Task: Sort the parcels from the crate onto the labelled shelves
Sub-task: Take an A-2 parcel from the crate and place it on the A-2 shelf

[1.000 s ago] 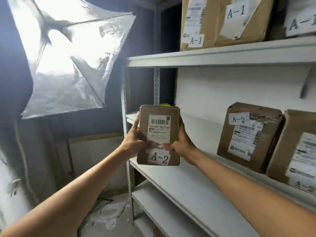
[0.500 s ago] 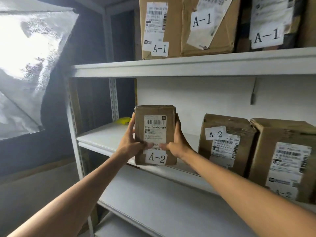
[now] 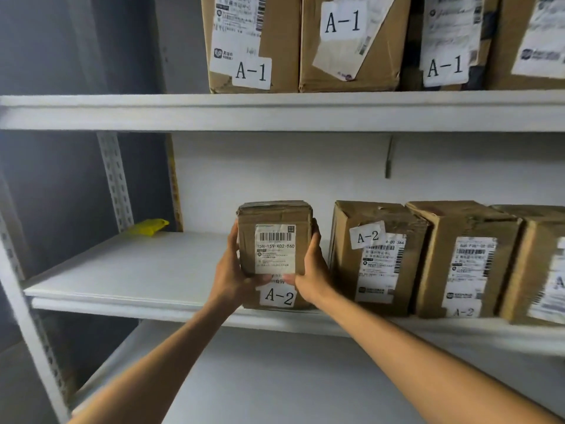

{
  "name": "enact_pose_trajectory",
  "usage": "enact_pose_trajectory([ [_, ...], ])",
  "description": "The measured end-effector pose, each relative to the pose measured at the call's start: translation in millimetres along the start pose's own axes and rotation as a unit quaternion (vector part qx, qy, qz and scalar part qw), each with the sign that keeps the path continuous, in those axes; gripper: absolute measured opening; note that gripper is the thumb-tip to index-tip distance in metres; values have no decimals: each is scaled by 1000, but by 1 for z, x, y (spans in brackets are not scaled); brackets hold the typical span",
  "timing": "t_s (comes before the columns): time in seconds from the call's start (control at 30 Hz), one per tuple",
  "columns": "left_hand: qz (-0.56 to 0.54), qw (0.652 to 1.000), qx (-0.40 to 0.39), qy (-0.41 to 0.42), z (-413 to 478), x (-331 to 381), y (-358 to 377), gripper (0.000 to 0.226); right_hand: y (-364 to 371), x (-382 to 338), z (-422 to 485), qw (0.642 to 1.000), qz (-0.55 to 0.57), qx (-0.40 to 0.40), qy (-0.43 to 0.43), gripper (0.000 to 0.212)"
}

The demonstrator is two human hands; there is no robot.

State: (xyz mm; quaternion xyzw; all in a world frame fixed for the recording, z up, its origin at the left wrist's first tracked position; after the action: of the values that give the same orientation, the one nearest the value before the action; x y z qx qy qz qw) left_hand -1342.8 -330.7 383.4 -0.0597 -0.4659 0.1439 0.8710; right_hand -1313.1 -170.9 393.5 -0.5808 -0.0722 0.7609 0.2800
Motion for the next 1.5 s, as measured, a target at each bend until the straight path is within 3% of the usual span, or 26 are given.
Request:
enact_pose_trajectory([
  [0.17, -4, 1000, -23, 9, 5, -12, -1, 103, 9, -1, -12, 998, -15, 61, 21, 109],
  [0.33, -6, 999, -32, 1, 10, -11, 5, 104, 21, -17, -37, 965, -161, 203, -46, 103],
  [0.47, -19, 999, -48, 2, 8, -6, 18, 105, 17, -16, -52, 949, -227, 209, -65, 105],
  [0.73, 1, 997, -70, 18, 5, 3, 23, 105, -22, -20, -66, 909, -368, 161, -113, 91],
  [0.87, 108, 990, -53, 73, 0, 25, 8, 106, -28, -31, -65, 903, -393, 117, -129, 81],
  [1.03, 236, 954, -2, 185, -1, 46, -18, 76, -12, -43, -55, 911, -381, 26, -157, 87],
  [1.1, 273, 946, -18, 171, 0, 47, -29, 63, -2, -45, -53, 919, -359, -21, -162, 88],
  [1.3, 405, 908, -95, 40, -17, 31, -76, 45, 14, -56, -45, 890, -347, -31, -293, 43],
  [1.5, 529, 843, -78, -49, -63, 41, -129, 41, 40, -78, -46, 849, -322, -162, -386, 39],
])
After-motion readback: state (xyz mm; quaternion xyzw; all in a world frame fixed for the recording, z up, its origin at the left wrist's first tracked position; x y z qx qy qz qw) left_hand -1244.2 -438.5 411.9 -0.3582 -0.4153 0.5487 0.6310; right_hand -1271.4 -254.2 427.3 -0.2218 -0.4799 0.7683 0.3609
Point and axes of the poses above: each hand's wrist, its own z-axis towards the middle knuckle, its own y-axis out of the palm, x = y × z, the point moved 1 cm from there along z, towards the middle knuckle, and after that the axes turned 9 degrees about x, right-handed, at the moved point
